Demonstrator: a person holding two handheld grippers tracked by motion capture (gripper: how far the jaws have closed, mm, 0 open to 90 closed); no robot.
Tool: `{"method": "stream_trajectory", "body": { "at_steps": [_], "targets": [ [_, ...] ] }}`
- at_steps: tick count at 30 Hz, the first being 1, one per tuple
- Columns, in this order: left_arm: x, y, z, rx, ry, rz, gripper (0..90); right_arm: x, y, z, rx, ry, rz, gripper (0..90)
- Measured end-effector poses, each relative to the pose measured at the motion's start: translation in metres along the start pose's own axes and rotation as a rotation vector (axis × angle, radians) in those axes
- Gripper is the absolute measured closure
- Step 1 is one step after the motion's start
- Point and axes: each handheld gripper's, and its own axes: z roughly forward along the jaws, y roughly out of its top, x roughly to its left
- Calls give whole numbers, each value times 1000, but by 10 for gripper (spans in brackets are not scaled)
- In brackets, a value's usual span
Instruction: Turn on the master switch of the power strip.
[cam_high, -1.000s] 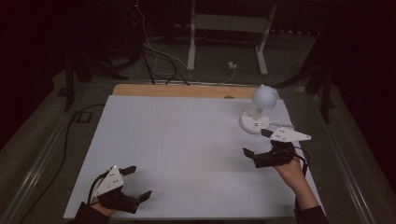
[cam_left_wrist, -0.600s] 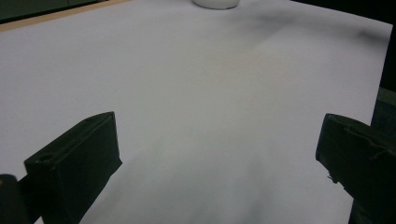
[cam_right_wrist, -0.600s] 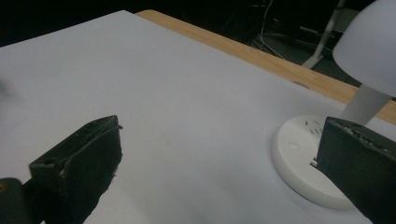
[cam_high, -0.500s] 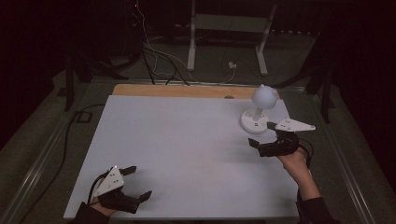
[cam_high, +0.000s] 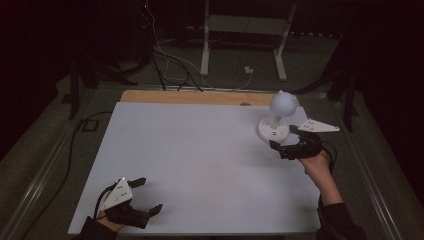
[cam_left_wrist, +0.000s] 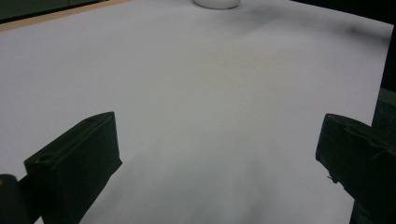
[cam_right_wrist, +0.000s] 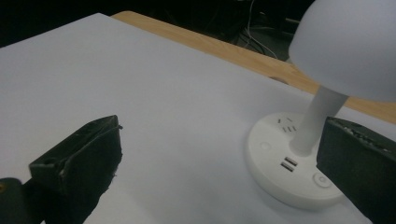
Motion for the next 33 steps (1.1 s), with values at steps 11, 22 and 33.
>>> {"method": "stream_trajectory", "body": {
  "at_steps": [11, 22, 33],
  "targets": [
    [0, 0, 0, 1, -1, 0, 2, -19, 1, 8, 18, -35, 34, 22],
    [0, 0, 0, 3, 1, -1, 2, -36, -7, 21, 43, -89, 59, 135],
    [1, 0, 0, 2, 2, -3, 2, -49, -19, 37, 82, -155, 59, 300]
  ]
}}
